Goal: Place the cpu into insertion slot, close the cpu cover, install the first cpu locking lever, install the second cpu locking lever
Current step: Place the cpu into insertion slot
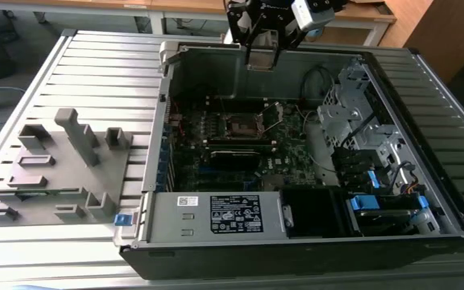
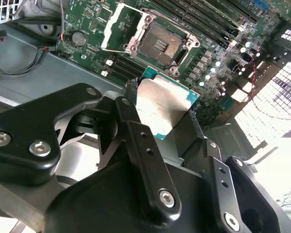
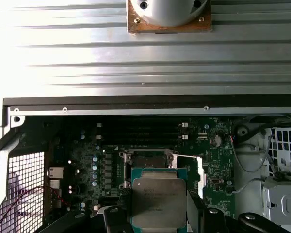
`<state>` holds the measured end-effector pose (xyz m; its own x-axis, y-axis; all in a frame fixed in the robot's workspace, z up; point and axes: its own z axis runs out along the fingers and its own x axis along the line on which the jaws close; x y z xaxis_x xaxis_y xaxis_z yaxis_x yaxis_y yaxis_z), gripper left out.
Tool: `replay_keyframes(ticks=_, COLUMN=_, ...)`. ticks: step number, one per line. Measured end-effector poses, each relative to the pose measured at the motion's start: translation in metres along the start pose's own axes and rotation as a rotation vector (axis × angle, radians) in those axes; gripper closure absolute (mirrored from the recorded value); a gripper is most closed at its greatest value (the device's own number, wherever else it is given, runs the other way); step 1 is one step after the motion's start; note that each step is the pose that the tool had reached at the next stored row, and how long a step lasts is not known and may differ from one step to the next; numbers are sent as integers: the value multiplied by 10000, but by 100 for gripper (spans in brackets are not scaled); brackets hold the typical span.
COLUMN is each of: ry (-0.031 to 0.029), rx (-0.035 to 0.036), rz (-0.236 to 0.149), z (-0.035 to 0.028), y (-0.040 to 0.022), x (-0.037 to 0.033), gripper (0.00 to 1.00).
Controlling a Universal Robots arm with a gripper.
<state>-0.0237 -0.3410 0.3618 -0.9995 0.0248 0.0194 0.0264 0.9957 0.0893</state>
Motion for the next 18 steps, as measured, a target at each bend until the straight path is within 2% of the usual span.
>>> replay_keyframes(ticks=7, ry=-1, rx=-1, rz=0, z=72, y=-6, x=1, gripper=46)
replay_keyframes(ticks=18, ry=-2, rx=-7, rz=-1, z=89, y=-8, x=1, gripper=46)
